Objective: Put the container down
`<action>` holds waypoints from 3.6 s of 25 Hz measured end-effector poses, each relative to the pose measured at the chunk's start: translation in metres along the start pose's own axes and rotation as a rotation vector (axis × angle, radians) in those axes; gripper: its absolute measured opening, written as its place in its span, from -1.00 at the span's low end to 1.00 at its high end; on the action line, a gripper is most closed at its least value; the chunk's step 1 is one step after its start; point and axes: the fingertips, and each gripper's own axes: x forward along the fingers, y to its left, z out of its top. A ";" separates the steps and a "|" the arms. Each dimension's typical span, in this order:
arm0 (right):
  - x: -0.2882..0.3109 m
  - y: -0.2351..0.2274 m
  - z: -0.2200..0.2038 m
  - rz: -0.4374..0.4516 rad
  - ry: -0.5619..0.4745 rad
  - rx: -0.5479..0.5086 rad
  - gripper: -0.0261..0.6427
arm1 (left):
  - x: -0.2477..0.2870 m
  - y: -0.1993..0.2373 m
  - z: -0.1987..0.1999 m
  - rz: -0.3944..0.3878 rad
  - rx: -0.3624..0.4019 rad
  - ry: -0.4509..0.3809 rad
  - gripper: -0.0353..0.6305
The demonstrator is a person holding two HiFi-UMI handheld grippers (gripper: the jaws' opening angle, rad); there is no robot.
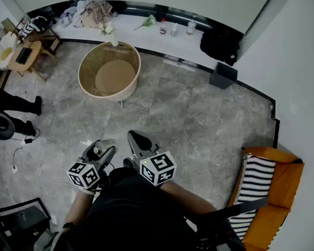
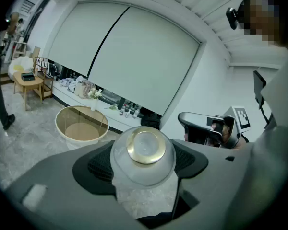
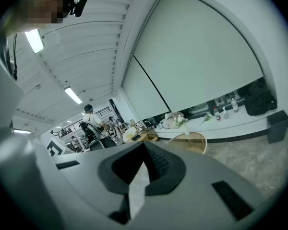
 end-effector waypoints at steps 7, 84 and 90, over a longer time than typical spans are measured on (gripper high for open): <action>-0.012 0.024 -0.056 -0.014 0.090 0.016 -0.90 | -0.038 -0.019 -0.022 0.018 0.114 0.029 0.14; 0.177 -0.022 0.034 0.051 0.086 -0.056 -0.90 | 0.042 0.100 0.134 0.053 0.109 -0.130 0.13; 0.178 -0.029 0.040 0.074 0.088 -0.046 -0.90 | 0.048 0.094 0.135 0.073 0.103 -0.133 0.13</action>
